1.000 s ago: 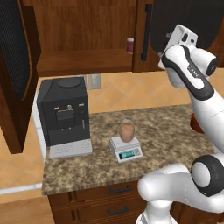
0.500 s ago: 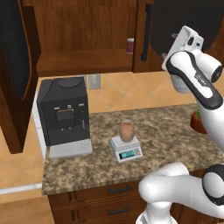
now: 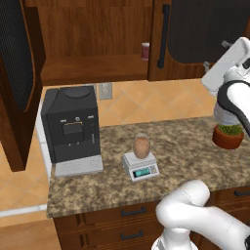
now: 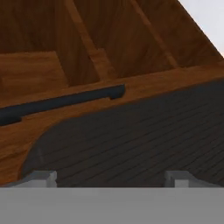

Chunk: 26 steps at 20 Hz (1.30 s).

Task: Pick the honey bottle and place it on the digital scale for weighing, and close the cabinet.

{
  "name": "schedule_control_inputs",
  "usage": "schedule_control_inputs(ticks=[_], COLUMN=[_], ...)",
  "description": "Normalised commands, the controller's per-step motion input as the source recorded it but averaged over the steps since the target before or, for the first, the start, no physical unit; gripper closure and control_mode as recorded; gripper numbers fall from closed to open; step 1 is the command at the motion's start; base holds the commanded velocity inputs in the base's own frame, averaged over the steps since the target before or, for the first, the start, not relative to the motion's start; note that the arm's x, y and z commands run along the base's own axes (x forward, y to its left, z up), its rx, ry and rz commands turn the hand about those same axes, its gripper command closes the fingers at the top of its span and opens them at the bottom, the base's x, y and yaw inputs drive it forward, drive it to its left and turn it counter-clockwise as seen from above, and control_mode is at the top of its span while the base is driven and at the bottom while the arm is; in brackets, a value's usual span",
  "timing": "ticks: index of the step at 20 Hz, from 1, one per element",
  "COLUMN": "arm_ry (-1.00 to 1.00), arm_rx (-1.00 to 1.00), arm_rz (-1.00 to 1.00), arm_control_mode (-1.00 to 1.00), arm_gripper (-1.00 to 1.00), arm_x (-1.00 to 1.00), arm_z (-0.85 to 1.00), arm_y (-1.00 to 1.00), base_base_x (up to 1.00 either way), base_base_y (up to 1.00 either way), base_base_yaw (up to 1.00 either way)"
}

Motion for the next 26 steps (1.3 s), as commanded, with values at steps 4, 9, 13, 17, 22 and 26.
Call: schedule_control_inputs(ticks=[4, 9, 13, 17, 22, 26], arm_ry=[-0.39, -0.18, -0.12, -0.07, -0.08, -0.02], arm_rx=[0.00, -0.02, -0.10, -0.14, -0.14, -0.10], arm_rz=[0.00, 0.00, 0.00, 0.00, 0.00, 0.00], arm_control_mode=[-1.00, -1.00, -1.00, -1.00, -1.00, -1.00], arm_gripper=[-1.00, -1.00, -1.00, -1.00, -1.00, -1.00], arm_x=[-1.00, -1.00, -1.00, -0.91, -0.89, -0.69], arm_z=[0.36, 0.22, 0.25, 0.14, 0.05, 0.01], arm_y=[0.30, 0.53, 0.62, 0.63, 0.72, 0.80], base_base_x=[0.00, 0.00, 0.00, 0.00, 0.00, 0.00], base_base_y=[0.00, 0.00, 0.00, 0.00, 0.00, 0.00], base_base_yaw=[0.00, 0.00, 0.00, 0.00, 0.00, 0.00])
